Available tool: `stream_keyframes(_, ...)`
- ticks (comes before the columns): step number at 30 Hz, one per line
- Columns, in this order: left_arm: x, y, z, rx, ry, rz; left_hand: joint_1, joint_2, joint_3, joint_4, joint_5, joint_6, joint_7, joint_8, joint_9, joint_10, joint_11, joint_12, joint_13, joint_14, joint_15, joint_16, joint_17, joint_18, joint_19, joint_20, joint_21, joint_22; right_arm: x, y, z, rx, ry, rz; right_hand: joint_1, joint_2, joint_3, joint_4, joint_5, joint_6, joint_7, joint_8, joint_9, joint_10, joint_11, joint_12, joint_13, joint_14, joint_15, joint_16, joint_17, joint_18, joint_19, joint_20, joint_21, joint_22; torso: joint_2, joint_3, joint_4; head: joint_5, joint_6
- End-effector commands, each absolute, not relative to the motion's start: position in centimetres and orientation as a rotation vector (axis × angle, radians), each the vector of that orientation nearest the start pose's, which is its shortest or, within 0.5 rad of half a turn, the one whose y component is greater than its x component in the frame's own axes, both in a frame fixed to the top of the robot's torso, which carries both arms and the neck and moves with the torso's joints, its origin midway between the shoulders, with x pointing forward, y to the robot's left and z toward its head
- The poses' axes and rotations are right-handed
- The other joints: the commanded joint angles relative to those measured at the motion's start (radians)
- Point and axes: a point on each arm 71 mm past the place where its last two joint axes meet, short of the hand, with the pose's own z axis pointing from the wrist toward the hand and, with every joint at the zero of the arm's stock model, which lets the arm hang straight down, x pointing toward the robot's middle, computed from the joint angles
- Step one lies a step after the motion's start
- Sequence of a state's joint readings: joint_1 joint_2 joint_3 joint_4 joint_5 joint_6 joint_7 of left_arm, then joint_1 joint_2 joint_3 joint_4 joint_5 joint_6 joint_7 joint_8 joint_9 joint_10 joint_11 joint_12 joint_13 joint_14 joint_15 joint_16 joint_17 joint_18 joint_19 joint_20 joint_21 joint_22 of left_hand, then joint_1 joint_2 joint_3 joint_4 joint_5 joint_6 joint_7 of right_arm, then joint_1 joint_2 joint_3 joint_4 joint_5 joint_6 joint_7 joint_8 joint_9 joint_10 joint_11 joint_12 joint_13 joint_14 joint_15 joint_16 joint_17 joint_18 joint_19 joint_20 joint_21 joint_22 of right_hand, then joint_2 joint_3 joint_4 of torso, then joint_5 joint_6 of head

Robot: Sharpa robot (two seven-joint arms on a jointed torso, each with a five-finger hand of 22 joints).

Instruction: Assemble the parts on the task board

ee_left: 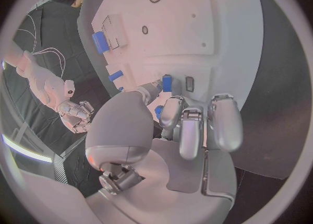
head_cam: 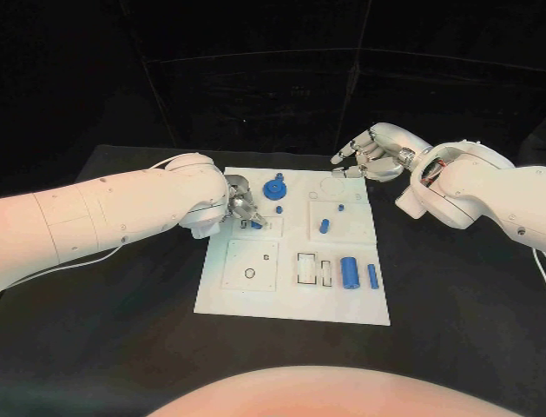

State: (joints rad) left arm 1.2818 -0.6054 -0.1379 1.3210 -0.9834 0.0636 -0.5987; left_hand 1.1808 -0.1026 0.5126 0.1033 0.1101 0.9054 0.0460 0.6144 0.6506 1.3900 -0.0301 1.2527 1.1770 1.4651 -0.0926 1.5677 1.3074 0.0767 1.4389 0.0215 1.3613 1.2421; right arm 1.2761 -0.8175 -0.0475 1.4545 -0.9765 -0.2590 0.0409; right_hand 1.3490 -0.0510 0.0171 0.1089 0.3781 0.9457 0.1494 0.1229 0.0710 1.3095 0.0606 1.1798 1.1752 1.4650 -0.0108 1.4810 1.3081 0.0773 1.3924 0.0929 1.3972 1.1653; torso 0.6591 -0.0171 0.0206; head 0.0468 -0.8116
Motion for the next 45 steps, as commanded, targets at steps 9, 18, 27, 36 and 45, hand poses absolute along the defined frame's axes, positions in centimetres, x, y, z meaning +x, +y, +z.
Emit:
stream_keyframes(9,50.9,16.2,-23.7,-0.24,2.365,-0.306,-0.035,0.002,0.156,-0.13,0.003,0.018,-0.015,0.019,0.014,0.016,-0.01,0.013,0.019,0.106,-0.002,0.003,0.263,-0.009,0.008,-0.003,0.003,0.007,50.9,-20.3,-15.6,0.177,1.714,0.959,0.008,0.001,-0.003,-0.003,0.005,0.005,-0.002,0.005,-0.001,-0.001,-0.003,0.003,-0.002,0.069,-0.008,-0.004,0.102,0.002,-0.001,-0.005,-0.007,-0.001,0.0,0.0,0.0007,0.002,-0.001)
stream_keyframes(18,51.2,15.9,-23.7,-0.241,2.376,-0.301,-0.082,0.001,0.138,-0.102,0.0,0.032,-0.024,0.035,0.03,0.021,-0.016,0.021,0.027,0.106,-0.007,0.003,0.263,-0.01,0.012,-0.008,0.008,0.016,50.9,-20.3,-15.6,0.177,1.714,0.959,0.008,0.001,-0.003,-0.003,0.005,0.005,-0.002,0.005,-0.001,-0.001,-0.003,0.003,-0.002,0.069,-0.008,-0.004,0.102,0.002,-0.001,-0.005,-0.007,-0.001,0.001,0.001,-0.0001,0.002,-0.003)
stream_keyframes(27,51.4,15.7,-23.9,-0.237,2.392,-0.296,-0.117,0.002,0.114,-0.08,-0.001,0.039,-0.029,0.042,0.039,0.024,-0.021,0.026,0.033,0.106,-0.011,0.003,0.263,-0.012,0.015,-0.012,0.011,0.023,50.9,-20.3,-15.6,0.178,1.715,0.958,0.008,0.001,-0.003,-0.003,0.005,0.005,-0.002,0.005,-0.001,-0.001,-0.003,0.003,-0.002,0.069,-0.008,-0.004,0.102,0.002,-0.001,-0.005,-0.007,-0.001,0.001,0.0008,0.0,0.0,-0.005)
stream_keyframes(36,51.6,15.5,-23.9,-0.231,2.4,-0.29,-0.143,-0.001,0.091,-0.065,-0.002,0.049,-0.034,0.051,0.047,0.028,-0.025,0.032,0.04,0.106,-0.014,0.003,0.263,-0.013,0.019,-0.015,0.016,0.032,50.9,-20.4,-15.6,0.178,1.715,0.958,0.008,0.001,-0.003,-0.003,0.005,0.005,-0.002,0.005,-0.001,-0.001,-0.003,0.003,-0.002,0.069,-0.008,-0.004,0.102,0.002,-0.001,-0.005,-0.007,-0.001,0.0,0.0002,0.0002,-0.001,-0.007)
stream_keyframes(45,51.8,15.6,-23.9,-0.237,2.399,-0.281,-0.188,-0.008,0.021,-0.033,-0.004,0.059,-0.037,0.063,0.059,0.03,-0.028,0.035,0.042,0.106,-0.017,0.003,0.263,-0.015,0.021,-0.019,0.018,0.038,50.9,-20.4,-15.5,0.178,1.708,0.959,0.007,0.001,-0.005,-0.003,0.006,0.005,-0.002,0.006,-0.001,-0.003,-0.002,0.0,-0.005,0.068,-0.008,-0.007,0.097,0.003,-0.003,-0.006,-0.009,-0.005,0.0,0.0,0.0012,-0.003,-0.008)
